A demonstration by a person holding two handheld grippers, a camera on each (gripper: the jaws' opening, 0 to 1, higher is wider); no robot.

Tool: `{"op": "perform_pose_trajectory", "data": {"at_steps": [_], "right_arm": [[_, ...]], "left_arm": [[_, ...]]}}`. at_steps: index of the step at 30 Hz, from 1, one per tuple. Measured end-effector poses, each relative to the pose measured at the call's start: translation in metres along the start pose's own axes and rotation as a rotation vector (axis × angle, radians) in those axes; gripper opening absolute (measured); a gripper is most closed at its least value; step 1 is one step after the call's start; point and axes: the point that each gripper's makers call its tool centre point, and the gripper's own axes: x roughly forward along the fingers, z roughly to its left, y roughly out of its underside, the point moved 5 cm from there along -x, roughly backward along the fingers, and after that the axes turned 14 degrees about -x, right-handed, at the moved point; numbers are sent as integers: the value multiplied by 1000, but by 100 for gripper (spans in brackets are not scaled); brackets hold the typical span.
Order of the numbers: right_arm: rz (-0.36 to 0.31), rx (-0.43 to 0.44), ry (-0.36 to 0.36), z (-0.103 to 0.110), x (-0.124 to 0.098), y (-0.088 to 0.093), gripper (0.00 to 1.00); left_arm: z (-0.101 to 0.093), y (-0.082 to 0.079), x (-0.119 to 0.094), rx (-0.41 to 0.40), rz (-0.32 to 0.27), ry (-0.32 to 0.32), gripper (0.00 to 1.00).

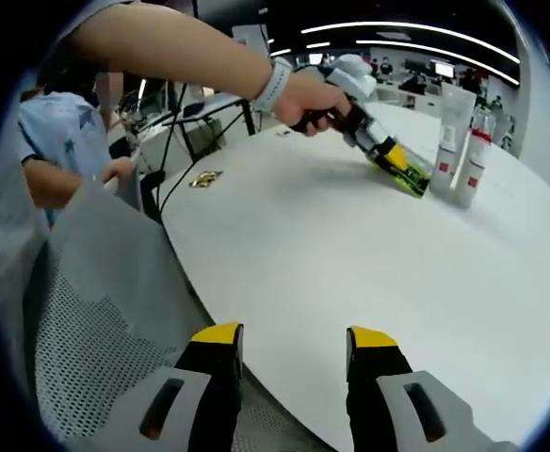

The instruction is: Arrange the skincare products in the storage area until every visible bottle or jar stands upright without overlapping.

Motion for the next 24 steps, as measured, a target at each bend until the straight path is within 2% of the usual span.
{"op": "perform_pose_trajectory", "data": {"at_steps": [3, 7, 11, 14, 17, 24], "right_arm": [[3, -1, 1, 0, 0, 1, 44], [3, -2, 5, -1, 0, 0, 44], [4, -2, 10, -2, 0, 1, 44], [5, -1, 15, -2, 0, 1, 44], [6, -5, 23, -3, 0, 1, 44], [10, -25, 46, -4, -1, 0, 44]], "left_arm": [[2, 1, -2, 28, 0, -35, 47], [3, 4, -6, 80, 12, -58, 48], [3, 5, -14, 86, 3, -66, 49], [3, 6, -22, 127, -8, -90, 52], [3, 9, -32, 155, -22, -112, 60], [8, 30, -68, 178, -11, -142, 59]]}}
